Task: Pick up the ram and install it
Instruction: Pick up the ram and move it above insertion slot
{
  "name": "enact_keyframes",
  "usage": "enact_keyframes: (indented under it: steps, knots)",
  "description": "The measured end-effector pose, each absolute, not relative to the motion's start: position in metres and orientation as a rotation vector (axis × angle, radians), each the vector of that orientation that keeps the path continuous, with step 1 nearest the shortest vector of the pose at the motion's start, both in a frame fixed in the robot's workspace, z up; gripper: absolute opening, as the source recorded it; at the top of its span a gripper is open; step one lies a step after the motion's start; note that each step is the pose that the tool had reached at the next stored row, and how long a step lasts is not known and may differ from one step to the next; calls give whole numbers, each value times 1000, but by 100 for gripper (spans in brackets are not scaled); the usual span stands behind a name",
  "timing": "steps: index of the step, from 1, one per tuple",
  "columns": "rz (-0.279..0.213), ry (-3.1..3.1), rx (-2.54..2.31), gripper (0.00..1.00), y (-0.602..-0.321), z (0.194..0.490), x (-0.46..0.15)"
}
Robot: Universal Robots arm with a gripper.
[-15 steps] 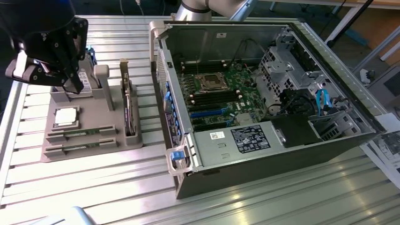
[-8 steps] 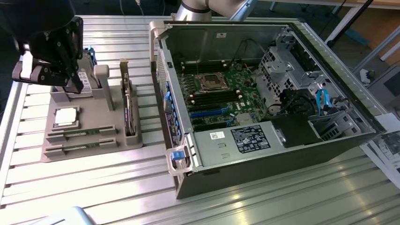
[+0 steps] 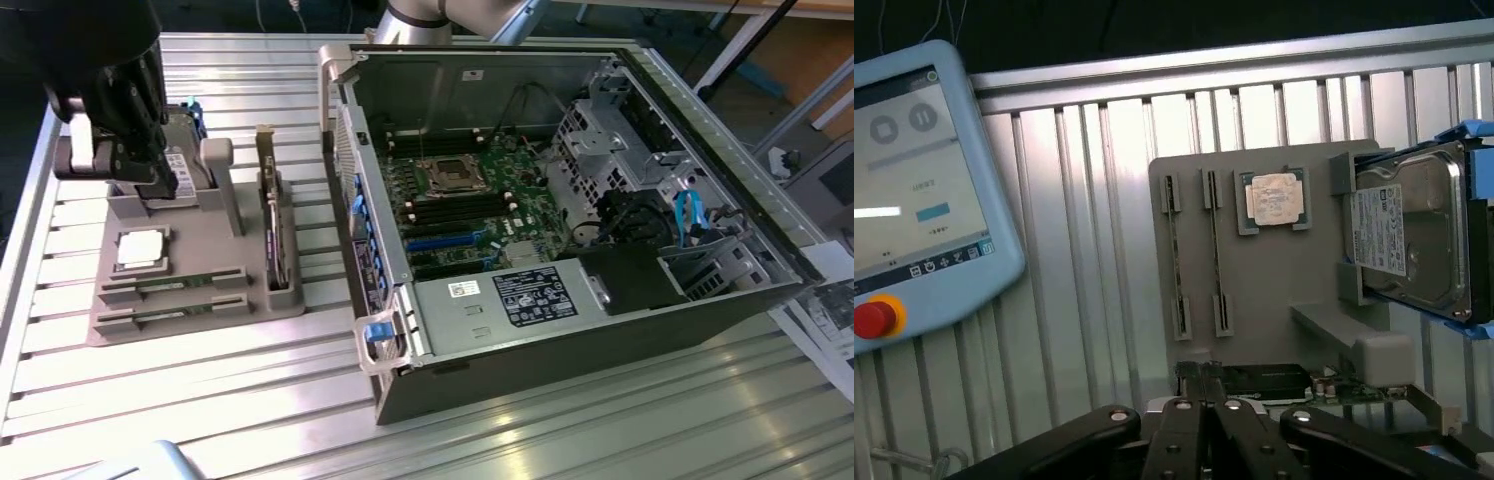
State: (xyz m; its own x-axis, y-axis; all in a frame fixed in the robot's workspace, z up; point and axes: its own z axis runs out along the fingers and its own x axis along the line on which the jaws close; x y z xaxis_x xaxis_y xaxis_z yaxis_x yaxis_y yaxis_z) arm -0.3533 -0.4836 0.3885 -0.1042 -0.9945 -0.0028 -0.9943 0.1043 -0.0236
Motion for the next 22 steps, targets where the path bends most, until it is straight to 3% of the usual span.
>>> enact_keyframes:
  steps: [2, 7, 11, 22]
  knots:
    - [-24, 2321, -2090, 10, -484, 388, -353]
    - [-24, 2321, -2090, 36, -484, 388, -353]
    - [-24, 2321, -2090, 36, -484, 387, -353]
    - [-24, 2321, -2090, 36, -484, 348, -357]
